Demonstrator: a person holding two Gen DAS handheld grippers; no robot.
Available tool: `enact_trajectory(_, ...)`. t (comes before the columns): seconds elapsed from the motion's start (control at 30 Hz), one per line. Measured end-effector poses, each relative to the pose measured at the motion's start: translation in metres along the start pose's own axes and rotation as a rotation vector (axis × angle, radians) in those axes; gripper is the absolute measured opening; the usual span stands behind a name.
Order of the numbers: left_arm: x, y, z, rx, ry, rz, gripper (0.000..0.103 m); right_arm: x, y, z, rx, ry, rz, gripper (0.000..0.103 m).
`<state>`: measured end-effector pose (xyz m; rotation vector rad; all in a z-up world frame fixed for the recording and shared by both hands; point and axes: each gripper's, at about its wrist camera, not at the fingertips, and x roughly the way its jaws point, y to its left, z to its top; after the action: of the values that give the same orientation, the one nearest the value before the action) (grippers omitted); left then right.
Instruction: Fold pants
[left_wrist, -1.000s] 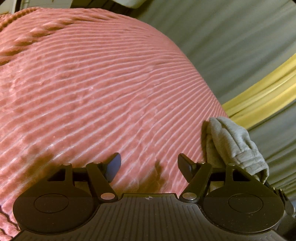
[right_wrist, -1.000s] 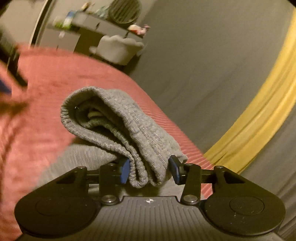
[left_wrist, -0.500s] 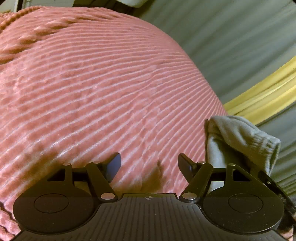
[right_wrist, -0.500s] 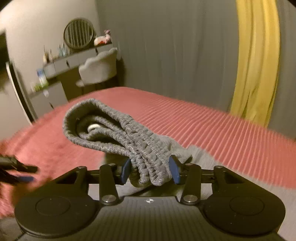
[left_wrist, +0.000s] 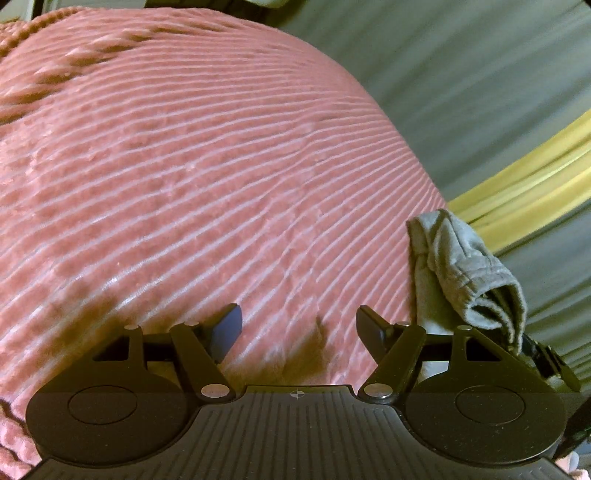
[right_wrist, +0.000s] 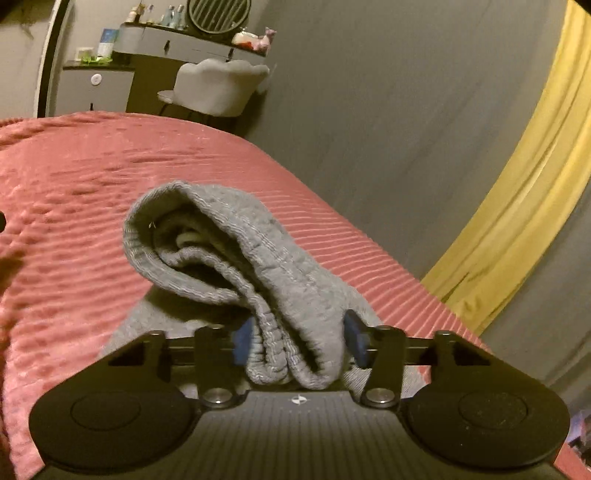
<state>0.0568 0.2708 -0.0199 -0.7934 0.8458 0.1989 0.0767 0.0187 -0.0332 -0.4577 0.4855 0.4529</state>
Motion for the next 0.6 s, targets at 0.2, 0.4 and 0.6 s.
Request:
enact_trajectory(0.2,-0.008,-0.012,-0.002,0.017,0.008,-0.02,0.076,-0.031,-0.089,0.006,0.752,-0.003,0.238,0.039)
enact_trajectory(0.4,-0.022,-0.038,-0.01,0.111,0.0,-0.079,0.076,-0.102,-0.154,-0.066,1.429,-0.145,0.439,0.038)
enact_trajectory(0.6,-0.021,-0.072,-0.029,0.211,0.041,-0.122,0.076,-0.168,-0.17,-0.176,1.984,-0.279,0.506,0.039)
